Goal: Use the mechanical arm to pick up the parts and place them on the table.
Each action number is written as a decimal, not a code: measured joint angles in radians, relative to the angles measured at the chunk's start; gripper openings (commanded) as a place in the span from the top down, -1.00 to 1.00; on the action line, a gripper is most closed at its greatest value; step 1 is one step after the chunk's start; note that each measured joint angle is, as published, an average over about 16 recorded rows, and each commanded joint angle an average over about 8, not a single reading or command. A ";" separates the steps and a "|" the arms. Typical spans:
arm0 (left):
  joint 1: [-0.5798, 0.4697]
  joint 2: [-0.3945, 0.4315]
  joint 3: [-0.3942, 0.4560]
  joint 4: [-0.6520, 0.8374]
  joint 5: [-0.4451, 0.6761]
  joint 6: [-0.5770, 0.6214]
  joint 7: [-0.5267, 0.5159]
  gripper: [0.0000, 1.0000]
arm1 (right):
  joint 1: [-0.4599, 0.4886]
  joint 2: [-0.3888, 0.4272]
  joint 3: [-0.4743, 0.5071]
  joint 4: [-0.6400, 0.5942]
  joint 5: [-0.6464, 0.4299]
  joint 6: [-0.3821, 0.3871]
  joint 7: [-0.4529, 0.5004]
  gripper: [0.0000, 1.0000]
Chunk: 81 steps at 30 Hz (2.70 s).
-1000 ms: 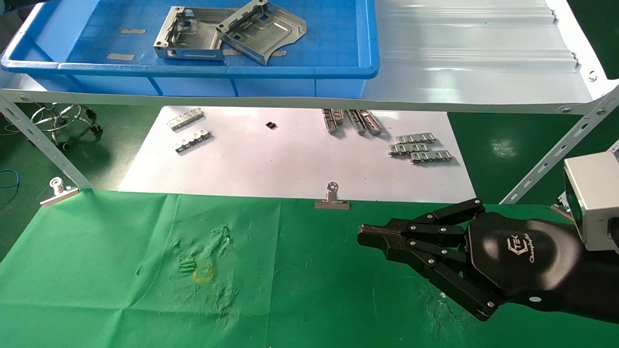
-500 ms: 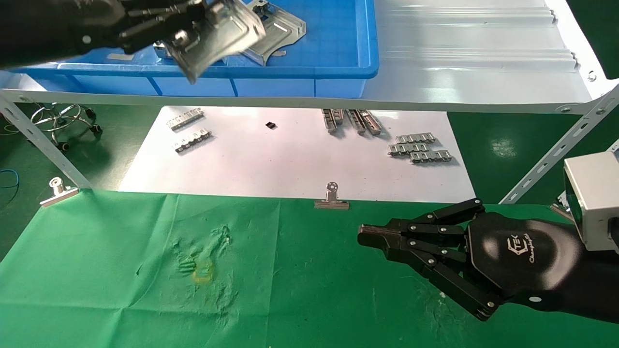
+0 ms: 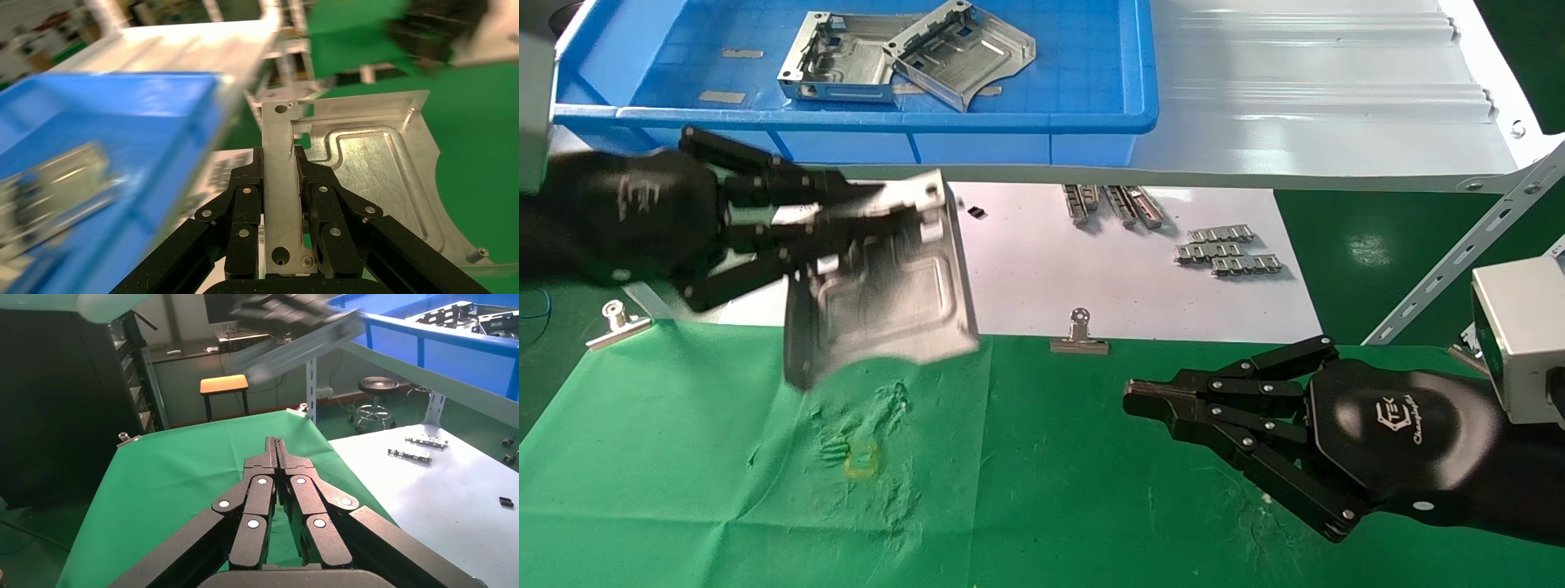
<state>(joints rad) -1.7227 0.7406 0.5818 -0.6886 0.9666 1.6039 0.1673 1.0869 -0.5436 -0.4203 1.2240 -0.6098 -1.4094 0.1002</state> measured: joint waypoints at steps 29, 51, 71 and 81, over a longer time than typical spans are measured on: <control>0.263 -0.044 0.222 -0.096 0.146 -0.307 0.432 1.00 | 0.000 0.000 0.000 0.000 0.000 0.000 0.000 1.00; 0.290 -0.016 0.215 -0.075 0.144 -0.354 0.487 -1.00 | 0.000 0.000 0.000 0.000 0.000 0.000 0.000 1.00; 0.317 -0.073 0.127 -0.166 -0.015 -0.205 0.135 -1.00 | 0.000 0.000 0.000 0.000 0.000 0.000 0.000 -1.00; 0.382 -0.084 0.043 -0.250 -0.058 -0.186 0.040 -1.00 | 0.000 0.000 0.000 0.000 0.000 0.000 0.000 -1.00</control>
<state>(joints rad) -1.3408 0.6562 0.6250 -0.9384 0.9089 1.4175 0.2069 1.0869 -0.5436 -0.4203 1.2240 -0.6098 -1.4094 0.1002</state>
